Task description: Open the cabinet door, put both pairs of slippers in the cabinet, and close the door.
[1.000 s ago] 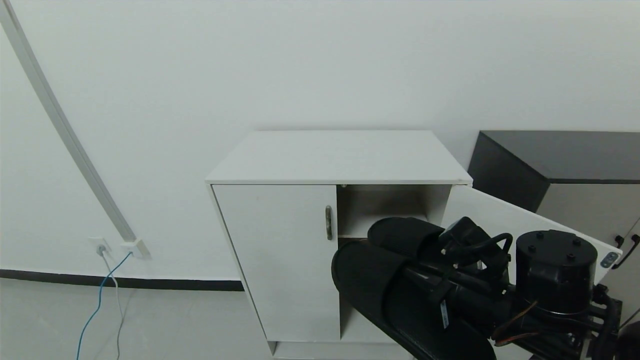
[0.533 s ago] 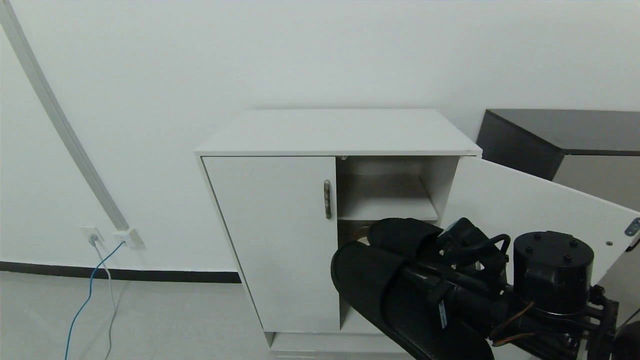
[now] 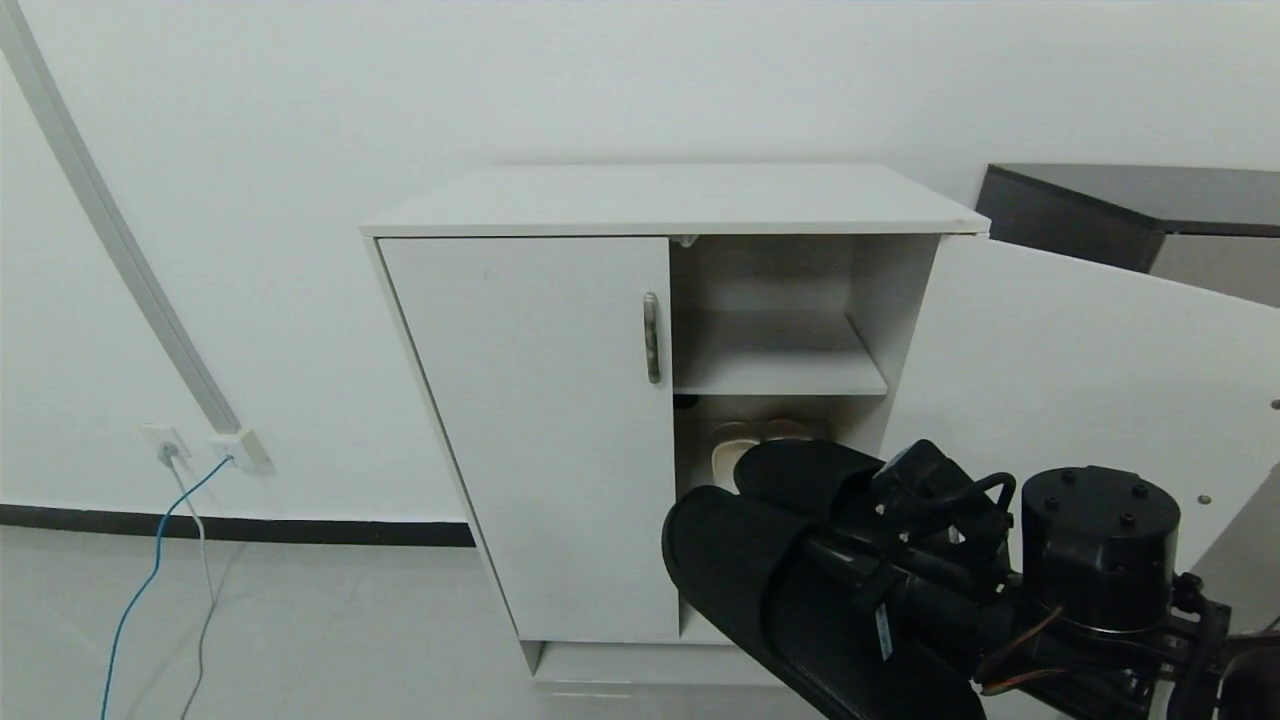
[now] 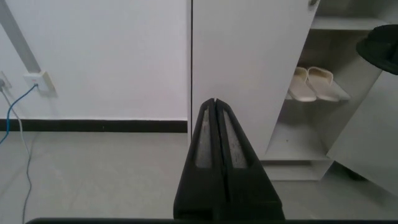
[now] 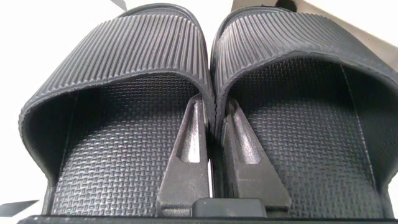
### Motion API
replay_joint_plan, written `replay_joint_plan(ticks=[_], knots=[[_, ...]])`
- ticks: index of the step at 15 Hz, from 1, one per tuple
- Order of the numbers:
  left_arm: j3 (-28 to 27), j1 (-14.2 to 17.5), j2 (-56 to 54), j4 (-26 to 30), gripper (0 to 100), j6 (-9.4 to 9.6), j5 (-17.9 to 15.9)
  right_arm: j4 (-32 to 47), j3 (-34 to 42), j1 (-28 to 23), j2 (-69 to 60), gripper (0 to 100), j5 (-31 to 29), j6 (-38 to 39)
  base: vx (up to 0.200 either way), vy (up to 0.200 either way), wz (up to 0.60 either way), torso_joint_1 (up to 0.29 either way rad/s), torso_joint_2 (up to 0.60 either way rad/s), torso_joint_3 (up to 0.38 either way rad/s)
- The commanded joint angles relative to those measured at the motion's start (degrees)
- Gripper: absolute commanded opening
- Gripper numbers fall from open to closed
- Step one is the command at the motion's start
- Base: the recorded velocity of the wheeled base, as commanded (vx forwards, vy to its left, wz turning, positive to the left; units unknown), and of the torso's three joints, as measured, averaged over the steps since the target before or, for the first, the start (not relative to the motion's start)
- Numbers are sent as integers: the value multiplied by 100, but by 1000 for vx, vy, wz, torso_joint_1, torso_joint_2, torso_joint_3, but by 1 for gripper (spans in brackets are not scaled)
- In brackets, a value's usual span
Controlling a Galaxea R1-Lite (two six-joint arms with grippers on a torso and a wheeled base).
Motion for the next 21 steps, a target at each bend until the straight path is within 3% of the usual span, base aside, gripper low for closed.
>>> replay_joint_plan(ticks=[1,6,21], knots=[[1,1,-1,7,0,-1,4,-5,7,2,11,0,4,-1,0,0,0,-71,456,364],[1,1,-1,7,0,-1,4,-5,7,2,20,0,4,-1,0,0,0,-31,398,358],[1,1,-1,7,0,-1,4,-154,42,55,64,0,-57,-10,0,0,0,-2,31,20]])
